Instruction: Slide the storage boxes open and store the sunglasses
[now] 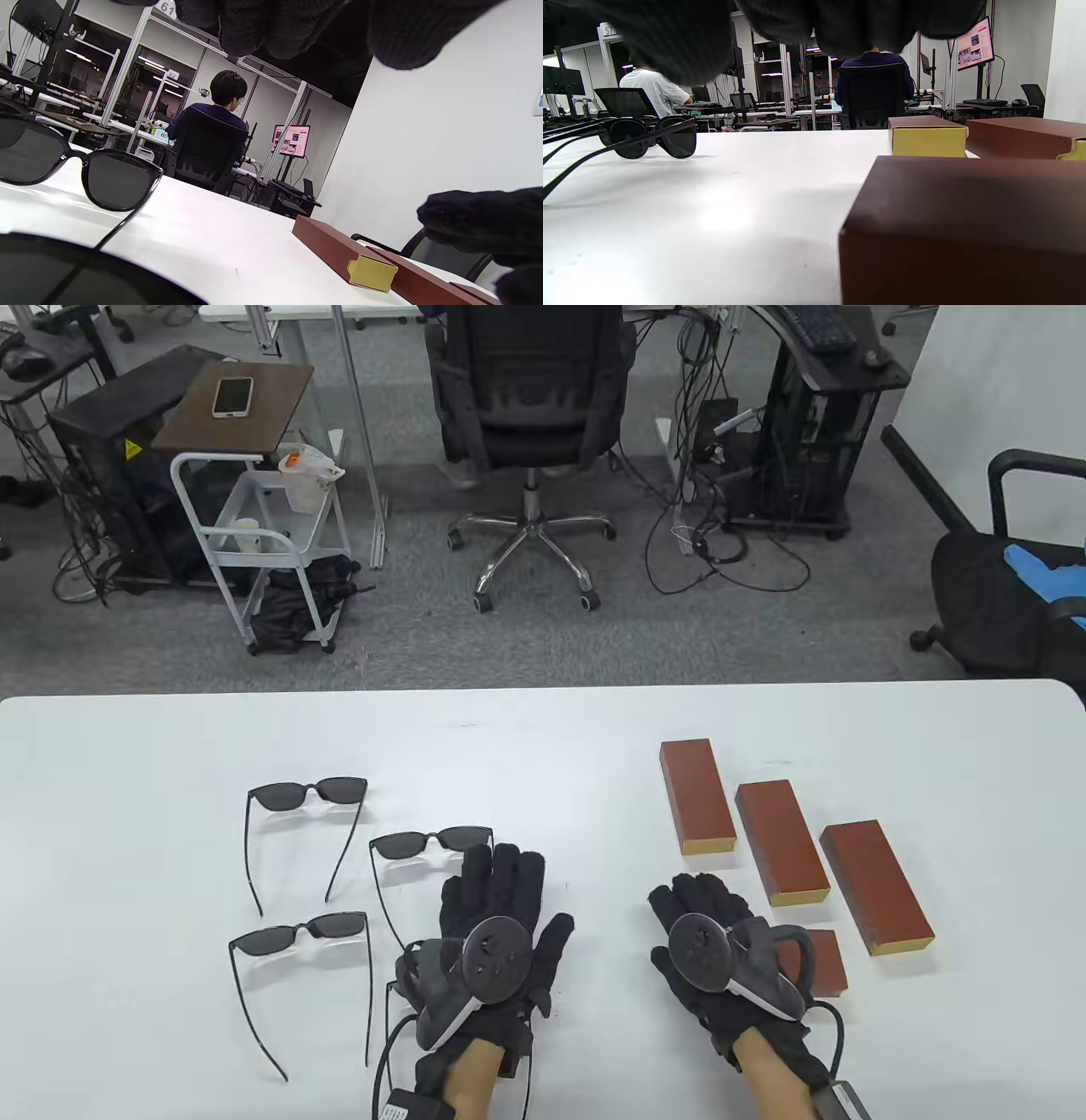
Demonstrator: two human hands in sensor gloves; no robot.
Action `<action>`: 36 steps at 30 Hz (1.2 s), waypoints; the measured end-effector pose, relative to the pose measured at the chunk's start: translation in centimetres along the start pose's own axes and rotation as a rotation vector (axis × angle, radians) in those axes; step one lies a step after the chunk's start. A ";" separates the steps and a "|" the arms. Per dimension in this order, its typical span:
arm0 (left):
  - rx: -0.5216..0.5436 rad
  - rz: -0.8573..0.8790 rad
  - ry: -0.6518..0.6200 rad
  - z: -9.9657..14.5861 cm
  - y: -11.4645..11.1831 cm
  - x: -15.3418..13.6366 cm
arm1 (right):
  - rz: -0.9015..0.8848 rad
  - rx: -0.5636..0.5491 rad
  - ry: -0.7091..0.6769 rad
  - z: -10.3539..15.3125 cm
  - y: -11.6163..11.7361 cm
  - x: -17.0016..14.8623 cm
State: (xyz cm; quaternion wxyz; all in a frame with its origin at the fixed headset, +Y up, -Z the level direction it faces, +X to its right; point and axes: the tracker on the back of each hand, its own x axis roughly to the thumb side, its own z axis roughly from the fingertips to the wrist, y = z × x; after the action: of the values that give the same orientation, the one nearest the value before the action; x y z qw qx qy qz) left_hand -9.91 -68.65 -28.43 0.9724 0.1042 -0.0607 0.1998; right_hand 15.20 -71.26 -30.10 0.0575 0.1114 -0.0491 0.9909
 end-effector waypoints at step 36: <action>-0.389 -0.389 0.073 -0.8 1.9 -5.4 | -0.100 0.013 -0.021 -0.3 -0.2 -0.6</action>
State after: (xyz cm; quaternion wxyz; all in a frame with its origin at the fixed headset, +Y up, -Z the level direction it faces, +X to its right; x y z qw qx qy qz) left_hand -15.49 -68.82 -29.78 0.9958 -0.0818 -0.0416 -0.0026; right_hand 15.73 -71.13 -30.50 0.1057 0.1246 -0.0376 0.9858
